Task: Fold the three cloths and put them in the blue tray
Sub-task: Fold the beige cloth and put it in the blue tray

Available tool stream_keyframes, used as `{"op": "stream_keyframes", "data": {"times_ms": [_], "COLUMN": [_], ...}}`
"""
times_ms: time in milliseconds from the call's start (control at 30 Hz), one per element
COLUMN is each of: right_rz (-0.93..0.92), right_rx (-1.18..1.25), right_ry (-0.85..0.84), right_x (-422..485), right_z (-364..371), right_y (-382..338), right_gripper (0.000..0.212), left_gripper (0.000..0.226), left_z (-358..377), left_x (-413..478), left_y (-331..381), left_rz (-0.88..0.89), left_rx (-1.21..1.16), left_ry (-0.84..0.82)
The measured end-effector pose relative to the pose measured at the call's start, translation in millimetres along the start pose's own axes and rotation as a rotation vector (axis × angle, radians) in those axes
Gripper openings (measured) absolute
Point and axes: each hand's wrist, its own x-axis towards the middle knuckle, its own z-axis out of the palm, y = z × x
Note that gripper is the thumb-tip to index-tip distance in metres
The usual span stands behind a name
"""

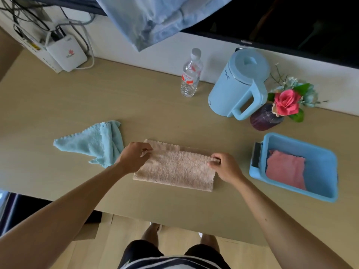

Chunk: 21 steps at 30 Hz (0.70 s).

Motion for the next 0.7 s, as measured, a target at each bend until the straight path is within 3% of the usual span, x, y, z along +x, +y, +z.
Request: {"op": "stream_keyframes", "data": {"times_ms": [133, 233, 333, 433, 700], "right_rz": [0.028, 0.036, 0.058, 0.065, 0.043], "right_rx": [-0.038, -0.037, -0.045, -0.043, -0.037], "right_ry": [0.009, 0.024, 0.081, 0.121, 0.24], "right_x": [20.4, 26.4, 32.1, 35.1, 43.1], "right_z": [6.3, 9.2, 12.9, 15.7, 22.8], "right_y": [7.1, 10.3, 15.6, 19.0, 30.3], "right_gripper": [0.017, 0.008, 0.032, 0.017, 0.019], "left_gripper": [0.011, 0.012, 0.014, 0.015, 0.012], "left_z": [5.8, 9.9, 14.1, 18.5, 24.5], "left_x": [16.8, 23.7, 31.0, 35.1, 43.1], "left_y": [-5.4, -6.3, -4.9, -2.6, 7.7], "left_rz": [-0.014, -0.01, -0.02, -0.03, -0.071], "left_rx": [0.02, 0.036, 0.03, 0.029, 0.037], "left_ry": [0.005, 0.008, 0.031, 0.053, 0.133]}}
